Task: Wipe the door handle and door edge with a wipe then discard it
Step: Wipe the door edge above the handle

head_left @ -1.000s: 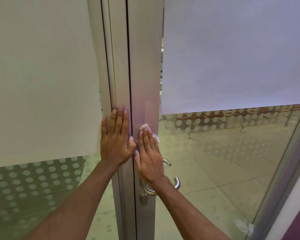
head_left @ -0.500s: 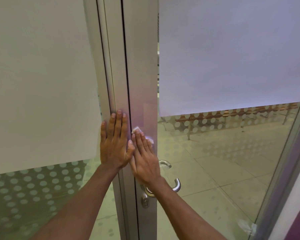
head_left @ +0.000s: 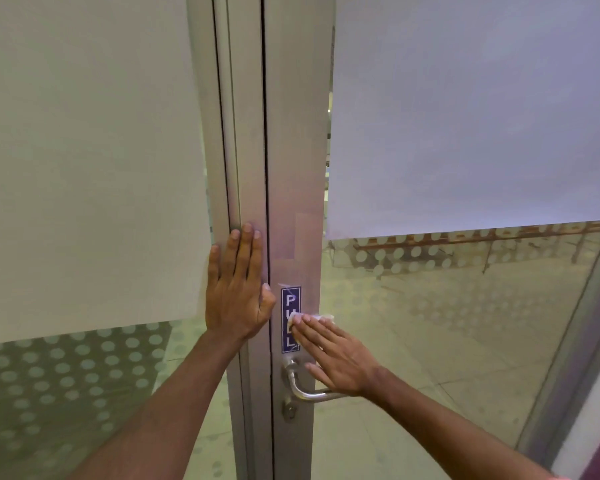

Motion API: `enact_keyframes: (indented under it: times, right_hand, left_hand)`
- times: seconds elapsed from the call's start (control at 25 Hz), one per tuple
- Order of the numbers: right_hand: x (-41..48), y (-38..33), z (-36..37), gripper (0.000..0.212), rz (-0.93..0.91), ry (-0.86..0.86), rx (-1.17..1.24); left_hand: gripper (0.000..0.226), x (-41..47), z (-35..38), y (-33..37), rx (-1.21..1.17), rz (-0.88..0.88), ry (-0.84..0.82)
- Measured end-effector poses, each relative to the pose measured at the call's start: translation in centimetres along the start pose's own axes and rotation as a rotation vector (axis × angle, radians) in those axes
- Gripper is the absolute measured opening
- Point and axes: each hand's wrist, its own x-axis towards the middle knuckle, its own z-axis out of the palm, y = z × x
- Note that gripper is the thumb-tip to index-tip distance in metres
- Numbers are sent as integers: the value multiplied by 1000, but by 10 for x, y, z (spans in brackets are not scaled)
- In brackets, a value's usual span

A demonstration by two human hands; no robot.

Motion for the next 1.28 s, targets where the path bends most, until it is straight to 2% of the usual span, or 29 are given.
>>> enact_keyframes:
  times: [0.12, 0.24, 0.36, 0.44, 0.68, 0.76, 0.92, 1.0, 1.08, 1.28]
  right_hand:
    - [3, 17, -7, 70, -80, -18, -48]
    - [34, 36, -35, 71, 52, 87, -40]
    - [50, 42, -49, 72, 76, 104, 1]
    - [40, 39, -45, 71, 40, 59, 35]
    - [-14, 17, -18, 76, -182, -216, 115]
    - [-8, 24, -24, 77, -197, -208, 70]
    - [21, 45, -47, 79, -20, -67, 16]
    - [23, 39, -47, 79, 13, -59, 43]
    - [14, 28, -38, 78, 1, -102, 90]
    - [-22, 9, -14, 79, -172, -282, 182]
  left_hand:
    - [89, 0, 2, 0, 2, 2, 3]
    - [90, 0, 2, 0, -3, -3, 14]
    - [89, 0, 3, -1, -14, 5, 22]
    - [89, 0, 3, -1, -14, 5, 21]
    - [90, 1, 4, 0, 12, 7, 31]
    - [90, 1, 4, 0, 12, 5, 36]
    - [91, 0, 4, 0, 22, 7, 42]
    - [91, 0, 5, -1, 17, 13, 36]
    - [91, 0, 4, 0, 15, 9, 38]
    - [90, 1, 5, -1, 14, 9, 29]
